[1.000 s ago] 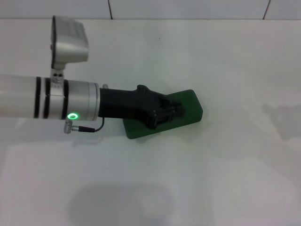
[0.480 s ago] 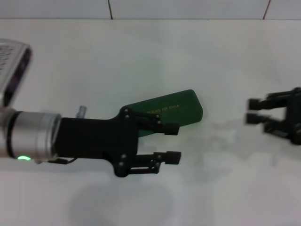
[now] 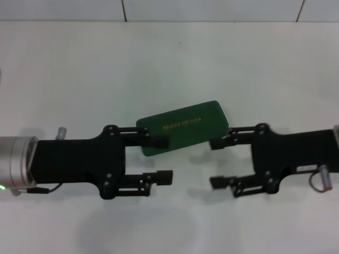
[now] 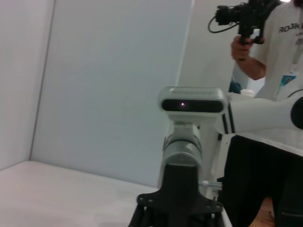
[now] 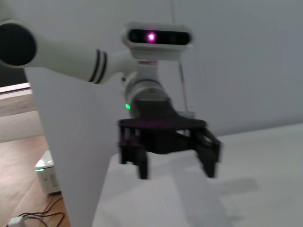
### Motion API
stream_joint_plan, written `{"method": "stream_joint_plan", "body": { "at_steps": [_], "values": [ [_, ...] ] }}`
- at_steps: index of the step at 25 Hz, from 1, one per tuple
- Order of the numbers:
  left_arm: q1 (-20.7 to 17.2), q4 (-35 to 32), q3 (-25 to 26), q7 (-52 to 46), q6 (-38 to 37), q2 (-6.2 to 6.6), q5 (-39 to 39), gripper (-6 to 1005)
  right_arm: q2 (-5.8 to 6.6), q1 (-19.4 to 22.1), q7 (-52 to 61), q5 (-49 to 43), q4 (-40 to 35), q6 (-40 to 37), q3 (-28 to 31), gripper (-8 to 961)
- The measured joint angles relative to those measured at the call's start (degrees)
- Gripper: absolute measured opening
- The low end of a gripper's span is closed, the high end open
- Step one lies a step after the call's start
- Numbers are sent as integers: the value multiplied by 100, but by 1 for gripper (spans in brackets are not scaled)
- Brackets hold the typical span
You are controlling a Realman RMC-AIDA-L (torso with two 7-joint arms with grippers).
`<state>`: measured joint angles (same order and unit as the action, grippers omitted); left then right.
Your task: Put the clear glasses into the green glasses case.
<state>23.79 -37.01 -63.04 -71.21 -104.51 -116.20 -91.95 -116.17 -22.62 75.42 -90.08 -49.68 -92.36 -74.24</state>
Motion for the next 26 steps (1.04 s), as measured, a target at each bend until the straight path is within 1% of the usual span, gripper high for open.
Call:
{"method": "stream_joint_plan", "body": {
  "at_steps": [2, 4, 5, 9, 12, 18, 26],
  "values": [
    [25, 117, 16, 26, 37, 60, -2, 575, -2, 19, -152, 168, -18, 78, -241, 672],
    [45, 159, 25, 28, 66, 90, -11, 636, -2, 27, -266, 316, -20, 99, -398, 747],
    [65, 161, 24, 30, 79, 100, -28, 667, -2, 28, -298, 378, -18, 96, -469, 748],
    [111, 176, 23, 15, 90, 166, -64, 667, -1, 42, -349, 586, -38, 77, -686, 752],
    [110, 177, 21, -7, 82, 198, -68, 667, 5, 81, -414, 725, -62, 54, -738, 754],
    [59, 177, -30, -25, -5, 221, -78, 667, 38, 188, -462, 908, -89, -76, -686, 756],
    [-11, 176, 1, -15, -234, 230, -116, 667, 62, 305, -466, 931, -141, -261, -433, 756]
  ]
}}
